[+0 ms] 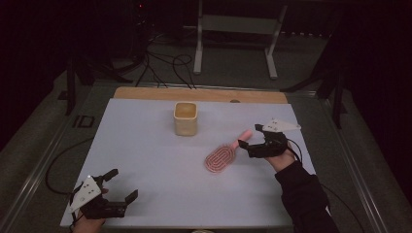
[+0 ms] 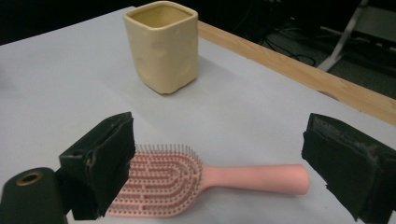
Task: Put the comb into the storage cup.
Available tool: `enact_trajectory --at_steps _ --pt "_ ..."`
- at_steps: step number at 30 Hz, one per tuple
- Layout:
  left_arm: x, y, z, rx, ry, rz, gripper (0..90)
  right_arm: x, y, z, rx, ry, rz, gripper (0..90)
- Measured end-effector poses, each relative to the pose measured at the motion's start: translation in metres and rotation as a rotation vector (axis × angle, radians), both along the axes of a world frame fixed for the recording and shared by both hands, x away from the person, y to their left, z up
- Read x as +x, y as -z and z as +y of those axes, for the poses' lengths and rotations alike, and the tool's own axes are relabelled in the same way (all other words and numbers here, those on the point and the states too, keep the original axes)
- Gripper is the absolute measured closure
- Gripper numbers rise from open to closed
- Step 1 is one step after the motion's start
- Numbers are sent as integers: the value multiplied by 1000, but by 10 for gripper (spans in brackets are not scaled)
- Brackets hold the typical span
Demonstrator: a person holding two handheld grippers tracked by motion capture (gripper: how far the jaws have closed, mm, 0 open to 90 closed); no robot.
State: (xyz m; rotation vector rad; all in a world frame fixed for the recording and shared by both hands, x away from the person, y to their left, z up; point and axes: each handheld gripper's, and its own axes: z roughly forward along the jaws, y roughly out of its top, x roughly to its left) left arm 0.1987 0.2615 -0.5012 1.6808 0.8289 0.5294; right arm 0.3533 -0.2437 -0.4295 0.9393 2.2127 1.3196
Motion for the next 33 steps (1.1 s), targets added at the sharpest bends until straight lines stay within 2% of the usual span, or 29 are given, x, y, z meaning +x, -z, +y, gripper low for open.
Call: enact_trajectory --at_steps 4,8,19,25,31,33 --pt "0 0 0 3 1 0 4 9 1 0 1 25 7 139" --pt "0 0 0 0 0 1 3 17 3 -2 -9 41 3 228" --pt "1 1 -1 0 2 9 4 35 10 -2 -57 82 33 585" --pt "1 1 -1 0 3 9 4 45 16 0 -102 109 41 688" --pt "2 2 0 -3 3 11 3 53 20 1 -116 118 52 785" --pt "2 2 -1 1 5 13 3 56 22 3 -117 127 69 829"
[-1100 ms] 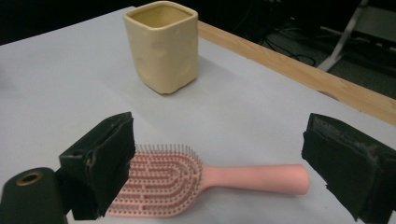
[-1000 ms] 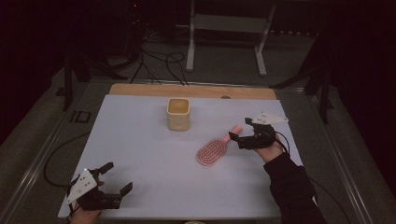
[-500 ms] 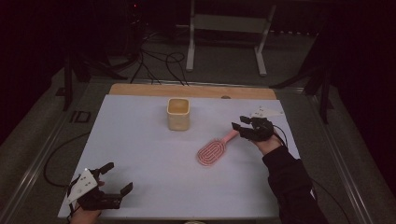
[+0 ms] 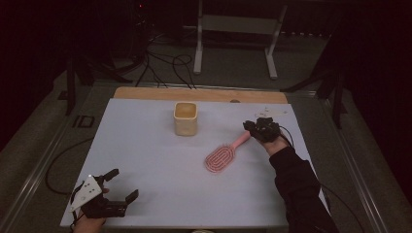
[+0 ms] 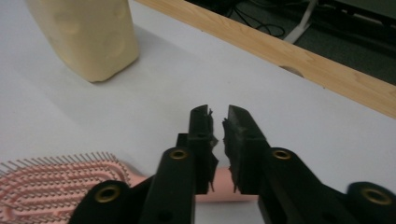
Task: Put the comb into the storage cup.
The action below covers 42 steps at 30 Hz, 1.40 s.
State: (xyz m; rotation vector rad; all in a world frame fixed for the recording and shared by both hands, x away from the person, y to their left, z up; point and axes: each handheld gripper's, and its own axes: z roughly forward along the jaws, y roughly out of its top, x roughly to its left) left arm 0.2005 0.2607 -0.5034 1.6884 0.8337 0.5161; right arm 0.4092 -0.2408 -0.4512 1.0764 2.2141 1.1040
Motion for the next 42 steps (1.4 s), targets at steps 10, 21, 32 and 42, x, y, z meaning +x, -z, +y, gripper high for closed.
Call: enact_trajectory --at_steps 10,21,32,42 --pt "1 0 0 4 2 0 3 15 9 4 -61 3 29 899" --pt "1 1 0 2 7 2 4 32 26 11 -107 22 83 900" --pt "1 1 0 -1 10 3 4 42 38 16 -123 35 129 900" --pt "1 1 -1 -7 9 8 4 47 46 14 -150 30 198 900"
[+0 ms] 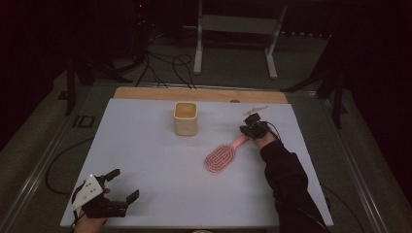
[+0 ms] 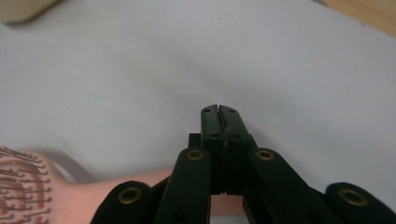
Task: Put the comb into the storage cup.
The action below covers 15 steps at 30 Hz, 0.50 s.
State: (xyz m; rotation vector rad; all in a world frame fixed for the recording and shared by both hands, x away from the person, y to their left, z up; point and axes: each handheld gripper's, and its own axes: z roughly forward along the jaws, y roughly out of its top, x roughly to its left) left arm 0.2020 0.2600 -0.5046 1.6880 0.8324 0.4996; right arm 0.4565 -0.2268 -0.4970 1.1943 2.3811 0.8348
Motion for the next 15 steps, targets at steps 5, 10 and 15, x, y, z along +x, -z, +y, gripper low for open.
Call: enact_trajectory --at_steps 5,10,15 --pt "1 1 0 -4 1 2 4 -1 2 -1 -14 -6 15 900" --pt "0 1 0 1 3 2 3 -3 0 -2 -34 -9 23 900" --pt "0 0 0 -2 0 2 3 -8 0 -6 -38 -20 28 900"
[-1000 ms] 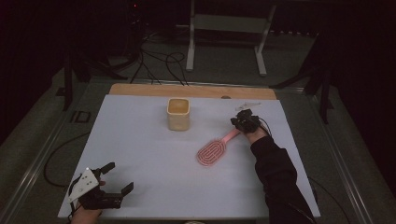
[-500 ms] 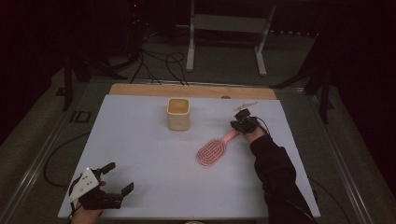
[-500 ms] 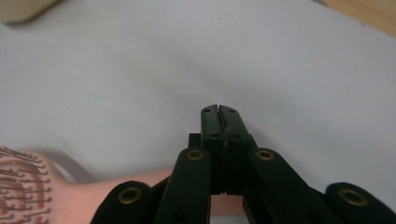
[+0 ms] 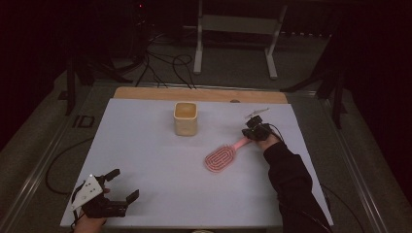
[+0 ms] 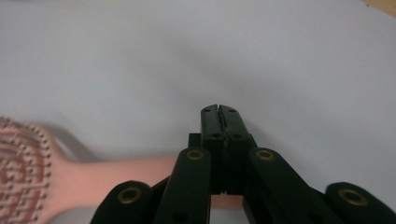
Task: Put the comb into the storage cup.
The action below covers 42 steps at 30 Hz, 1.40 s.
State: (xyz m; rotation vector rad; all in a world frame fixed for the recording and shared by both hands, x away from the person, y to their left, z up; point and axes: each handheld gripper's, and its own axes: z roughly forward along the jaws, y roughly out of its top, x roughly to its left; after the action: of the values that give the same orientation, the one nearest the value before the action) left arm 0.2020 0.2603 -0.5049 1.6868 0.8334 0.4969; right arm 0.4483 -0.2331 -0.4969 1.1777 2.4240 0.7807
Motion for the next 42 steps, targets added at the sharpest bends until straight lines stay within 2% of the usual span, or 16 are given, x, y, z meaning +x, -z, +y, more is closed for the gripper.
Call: enact_trajectory --at_steps 8,28,34,42 --pt "1 0 0 5 1 1 3 -13 0 -10 -5 -11 7 900" --pt "0 0 -1 10 -1 2 3 -49 0 -35 -62 -32 29 900" --pt "0 0 -1 10 -2 2 3 -64 -1 -43 -70 -37 29 900" --pt "1 -1 0 7 -4 2 3 -91 -1 -56 -55 -52 29 900"
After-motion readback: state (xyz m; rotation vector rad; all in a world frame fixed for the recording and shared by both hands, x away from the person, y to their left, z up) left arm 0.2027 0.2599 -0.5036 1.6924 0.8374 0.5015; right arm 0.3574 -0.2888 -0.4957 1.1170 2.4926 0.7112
